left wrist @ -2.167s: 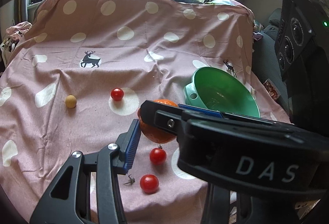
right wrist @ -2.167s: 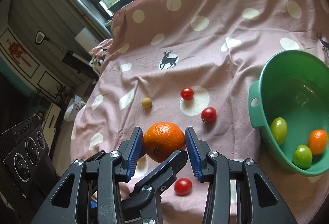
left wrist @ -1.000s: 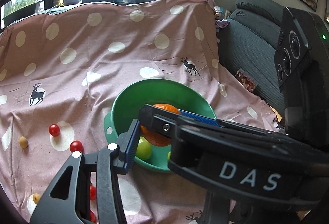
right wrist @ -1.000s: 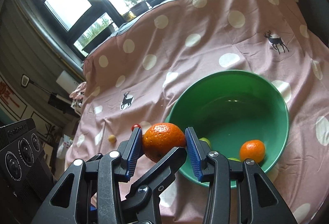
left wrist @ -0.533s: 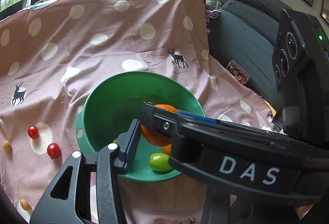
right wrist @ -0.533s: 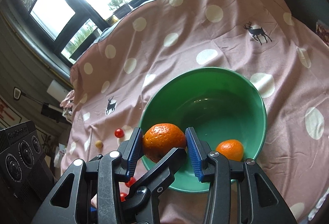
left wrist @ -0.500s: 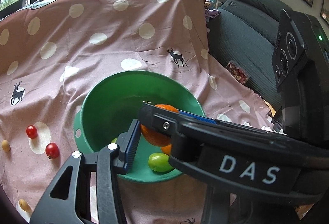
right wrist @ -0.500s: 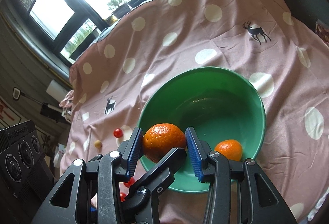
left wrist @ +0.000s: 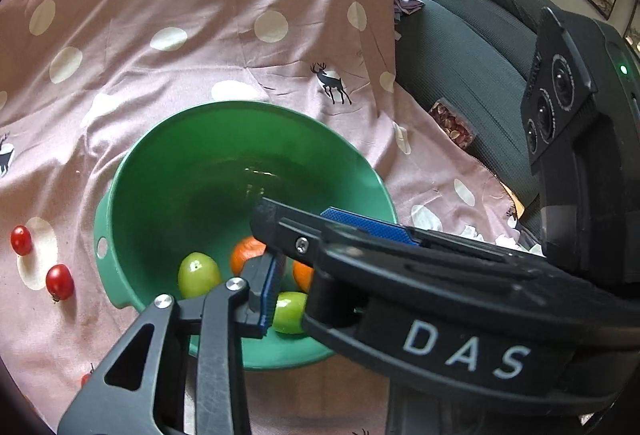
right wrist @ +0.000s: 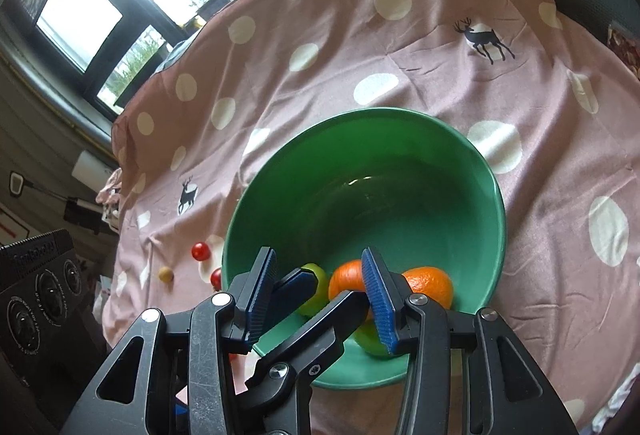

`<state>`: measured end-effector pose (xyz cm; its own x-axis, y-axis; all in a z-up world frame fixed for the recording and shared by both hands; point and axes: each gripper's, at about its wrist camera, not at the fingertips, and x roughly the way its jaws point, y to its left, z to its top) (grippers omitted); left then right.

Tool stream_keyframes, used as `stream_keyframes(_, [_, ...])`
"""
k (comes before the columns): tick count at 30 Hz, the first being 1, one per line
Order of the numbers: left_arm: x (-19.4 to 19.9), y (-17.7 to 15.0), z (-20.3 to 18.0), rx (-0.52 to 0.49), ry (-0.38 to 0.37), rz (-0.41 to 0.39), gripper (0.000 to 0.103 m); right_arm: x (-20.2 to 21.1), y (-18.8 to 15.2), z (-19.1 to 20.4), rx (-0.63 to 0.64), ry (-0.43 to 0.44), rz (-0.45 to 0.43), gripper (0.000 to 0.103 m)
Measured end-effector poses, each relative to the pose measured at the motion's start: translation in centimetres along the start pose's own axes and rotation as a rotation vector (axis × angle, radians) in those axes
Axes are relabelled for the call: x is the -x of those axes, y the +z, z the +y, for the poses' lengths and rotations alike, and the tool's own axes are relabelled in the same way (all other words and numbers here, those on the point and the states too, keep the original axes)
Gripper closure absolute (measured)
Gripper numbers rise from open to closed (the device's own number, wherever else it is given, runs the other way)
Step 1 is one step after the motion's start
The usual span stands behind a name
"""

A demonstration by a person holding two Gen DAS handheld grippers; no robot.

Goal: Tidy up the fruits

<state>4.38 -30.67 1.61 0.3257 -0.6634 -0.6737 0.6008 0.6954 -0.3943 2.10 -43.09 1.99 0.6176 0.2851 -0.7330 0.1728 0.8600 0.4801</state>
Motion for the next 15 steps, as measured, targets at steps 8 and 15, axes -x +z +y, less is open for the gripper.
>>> stream_keyframes(8, [-0.83,-0.28,0.42,0.037,-0.023,0.025,0.074,-0.58,0.0,-0.66,-0.033,-0.036,0.026,0.055])
stream_keyframes(15, [-0.89,-0.53,0.78,0.049,-0.021,0.027,0.071,-0.81,-0.05,-0.55,-0.032,-0.079,0.035,0.055])
